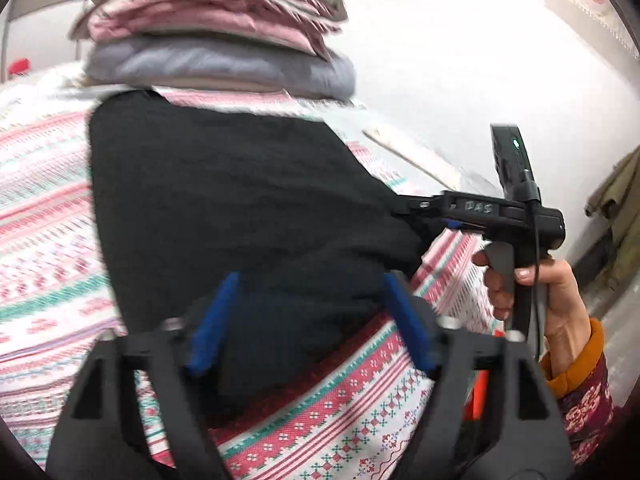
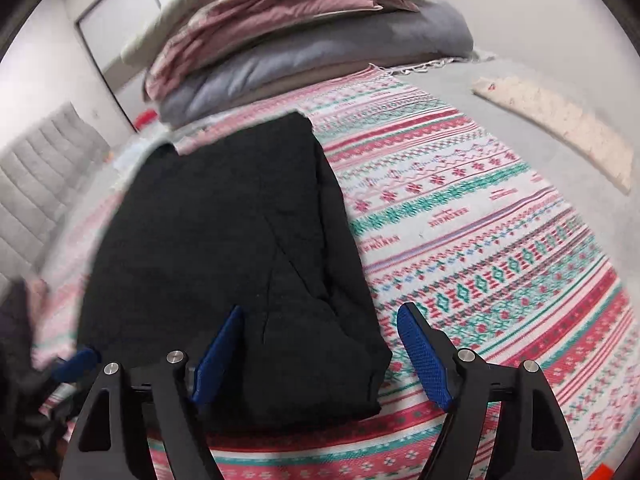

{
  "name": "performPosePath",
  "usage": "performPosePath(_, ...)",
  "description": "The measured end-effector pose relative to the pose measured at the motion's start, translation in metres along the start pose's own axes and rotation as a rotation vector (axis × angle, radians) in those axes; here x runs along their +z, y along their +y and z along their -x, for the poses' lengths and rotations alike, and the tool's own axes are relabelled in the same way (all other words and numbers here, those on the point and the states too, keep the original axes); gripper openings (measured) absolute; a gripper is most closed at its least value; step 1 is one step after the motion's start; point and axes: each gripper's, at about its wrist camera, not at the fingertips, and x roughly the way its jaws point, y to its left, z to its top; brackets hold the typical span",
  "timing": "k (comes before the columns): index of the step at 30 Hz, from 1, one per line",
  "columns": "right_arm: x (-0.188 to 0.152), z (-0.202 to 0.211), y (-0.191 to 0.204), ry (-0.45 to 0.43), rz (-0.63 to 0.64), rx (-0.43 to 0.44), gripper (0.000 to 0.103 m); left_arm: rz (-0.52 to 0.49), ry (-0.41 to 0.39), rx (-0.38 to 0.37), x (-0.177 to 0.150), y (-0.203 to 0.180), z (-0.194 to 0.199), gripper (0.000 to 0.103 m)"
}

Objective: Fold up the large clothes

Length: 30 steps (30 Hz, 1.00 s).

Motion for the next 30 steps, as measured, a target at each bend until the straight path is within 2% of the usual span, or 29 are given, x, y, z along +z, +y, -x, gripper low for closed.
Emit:
performPosePath(2, 0.006, 0.008, -0.013, -0.027, -0.07, 0.073, 0.081, 0.004, -0.04, 0.052, 0.005, 0.001, 0.012, 0.091)
performPosePath(3, 0.011, 0.011, -0.019, -0.046, -0.098, 0.102, 0.081, 0.017, -0.058, 0.055, 0.008, 0.006, 0.018, 0.092)
performPosePath(6, 0.026, 0.01, -0.032, -0.059, -0.131, 0.187, 0.082, 0.122, -0.061, 0.062, 0.016, 0.036, 0.018, 0.097)
performPosePath(9, 0.048, -0.013, -0.047, 0.022, -0.188, 0.327, 0.082, 0.295, 0.028, 0.044, 0.028, 0.082, 0.0, 0.097)
performPosePath(12, 0.069, -0.044, -0.055, 0.145, -0.201, 0.427, 0.082, 0.404, 0.065, 0.022, 0.036, 0.12, -0.017, 0.097)
performPosePath(17, 0.086, -0.1, -0.062, 0.331, -0.178, 0.419, 0.082, 0.498, 0.116, -0.003, 0.041, 0.165, -0.052, 0.097)
performPosePath(19, 0.089, -0.12, -0.062, 0.378, -0.167, 0.448, 0.083, 0.551, 0.13, -0.082, 0.038, 0.18, -0.069, 0.097)
performPosePath(20, 0.091, -0.131, -0.064, 0.396, -0.181, 0.491, 0.084, 0.581, 0.126, -0.128, 0.036, 0.187, -0.075, 0.097)
performPosePath(23, 0.096, -0.15, -0.067, 0.394, -0.205, 0.587, 0.086, 0.627, 0.112, -0.202, 0.034, 0.198, -0.088, 0.099)
performPosePath(26, 0.102, -0.161, -0.055, 0.387, -0.202, 0.635, 0.086, 0.668, 0.089, -0.266, 0.032, 0.208, -0.101, 0.099)
performPosePath(27, 0.103, -0.164, -0.047, 0.386, -0.188, 0.639, 0.087, 0.671, 0.077, -0.263, 0.034, 0.208, -0.103, 0.098)
performPosePath(29, 0.104, -0.169, -0.027, 0.385, -0.135, 0.632, 0.084, 0.638, 0.051, -0.218, 0.039, 0.197, -0.099, 0.089)
performPosePath(30, 0.103, -0.17, -0.019, 0.388, -0.119, 0.623, 0.074, 0.622, 0.039, -0.201, 0.043, 0.192, -0.097, 0.087)
